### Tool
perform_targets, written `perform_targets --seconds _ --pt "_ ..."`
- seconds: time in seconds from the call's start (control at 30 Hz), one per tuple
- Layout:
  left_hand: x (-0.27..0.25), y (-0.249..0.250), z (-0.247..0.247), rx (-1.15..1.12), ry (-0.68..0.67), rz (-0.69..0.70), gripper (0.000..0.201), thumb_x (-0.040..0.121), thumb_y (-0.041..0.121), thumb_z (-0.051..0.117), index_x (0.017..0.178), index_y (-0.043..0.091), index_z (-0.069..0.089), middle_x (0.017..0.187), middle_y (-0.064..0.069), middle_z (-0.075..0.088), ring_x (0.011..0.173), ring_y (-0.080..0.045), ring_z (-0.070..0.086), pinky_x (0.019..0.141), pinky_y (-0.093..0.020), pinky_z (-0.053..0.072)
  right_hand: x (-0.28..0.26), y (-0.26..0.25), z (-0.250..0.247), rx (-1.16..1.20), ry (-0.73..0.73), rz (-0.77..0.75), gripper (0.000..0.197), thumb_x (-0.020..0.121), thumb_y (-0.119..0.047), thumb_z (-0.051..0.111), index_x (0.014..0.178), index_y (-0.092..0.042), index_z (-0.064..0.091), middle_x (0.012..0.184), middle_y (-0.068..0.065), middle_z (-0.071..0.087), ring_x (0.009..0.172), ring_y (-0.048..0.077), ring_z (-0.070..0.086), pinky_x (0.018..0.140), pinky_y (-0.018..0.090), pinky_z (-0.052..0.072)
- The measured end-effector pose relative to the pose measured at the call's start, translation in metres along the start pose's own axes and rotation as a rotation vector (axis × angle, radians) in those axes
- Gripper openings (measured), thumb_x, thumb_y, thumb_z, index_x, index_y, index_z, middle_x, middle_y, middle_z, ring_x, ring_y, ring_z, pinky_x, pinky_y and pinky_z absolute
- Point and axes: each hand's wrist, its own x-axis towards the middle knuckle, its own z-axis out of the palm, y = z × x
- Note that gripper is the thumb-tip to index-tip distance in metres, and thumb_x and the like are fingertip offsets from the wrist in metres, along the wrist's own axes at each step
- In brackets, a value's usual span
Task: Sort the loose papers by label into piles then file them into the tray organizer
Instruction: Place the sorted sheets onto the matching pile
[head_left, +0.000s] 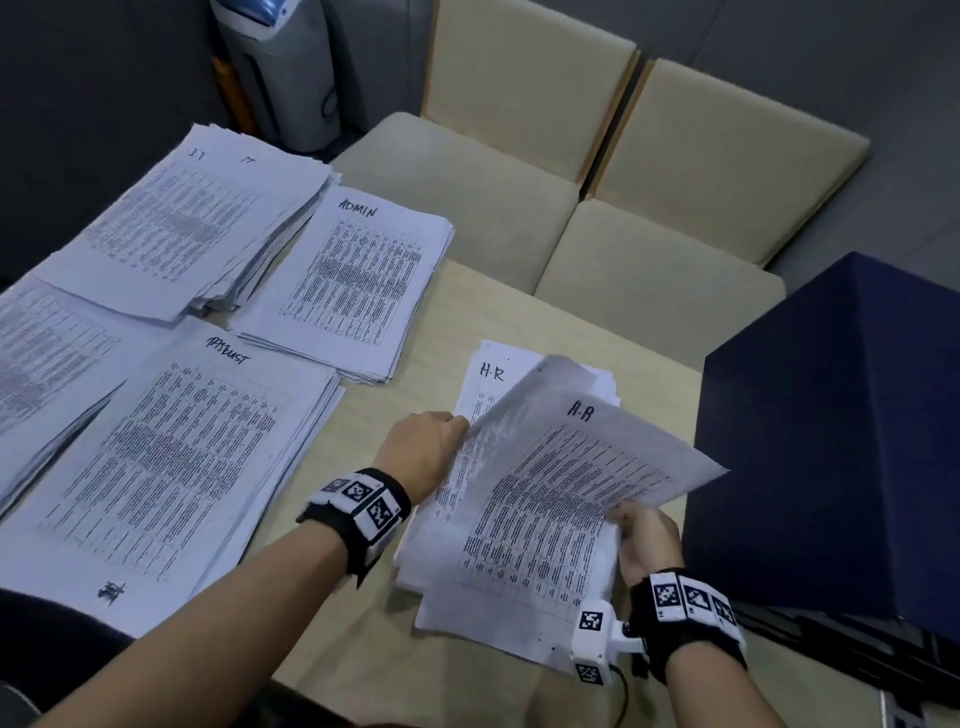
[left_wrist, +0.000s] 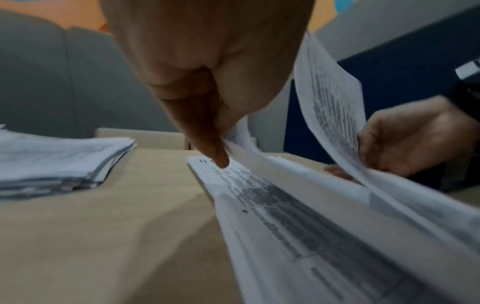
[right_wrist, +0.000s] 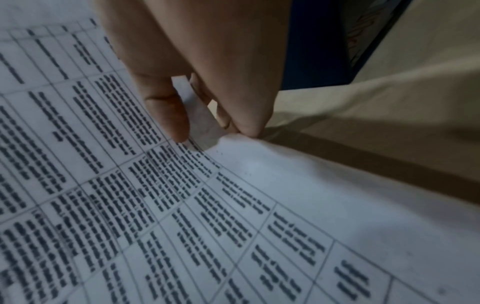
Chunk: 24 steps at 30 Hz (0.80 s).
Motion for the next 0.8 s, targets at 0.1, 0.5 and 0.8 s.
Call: perform_targets --seconds 0.1,0.5,0.8 --pt "-0.009 -0.006 0.008 -0.433 0.106 -0.091 0.017 0.089 0.001 0.058 0.082 0.012 0.068 0.068 -0.005 0.066 0.063 -0.025 0.06 0.058 -0.032 0.046 0.0 -0.004 0.002 0.005 -0.029 -0.007 0.028 0.076 0.014 0.056 0.099 0.003 0.066 0.098 0.01 0.069 0.09 0.028 0.063 0.074 0.034 0.048" --pt "0.012 0.009 0.029 -0.342 -0.102 -0.66 0.033 0.089 0.043 0.064 0.096 0.011 0.061 0.094 -0.005 0.065 0.084 -0.026 0.061 0.068 -0.033 0.048 0.003 0.002 -0.011 0.006 -0.022 -0.052 0.05 0.079 0.007 0.061 0.125 -0.013 0.059 0.109 0.015 0.071 0.096 0.034 0.069 0.074 0.041 0.056" --pt "0.011 0.015 0.015 0.31 -0.106 -0.265 0.034 0.1 0.02 0.042 0.066 0.019 0.042 0.081 0.003 0.063 0.072 -0.019 0.058 0.07 -0.03 0.039 0.008 0.0 -0.022 0.021 -0.017 -0.02 0.026 0.084 0.015 0.053 0.099 -0.006 0.06 0.09 0.014 0.068 0.077 0.029 0.066 0.061 0.031 0.05"
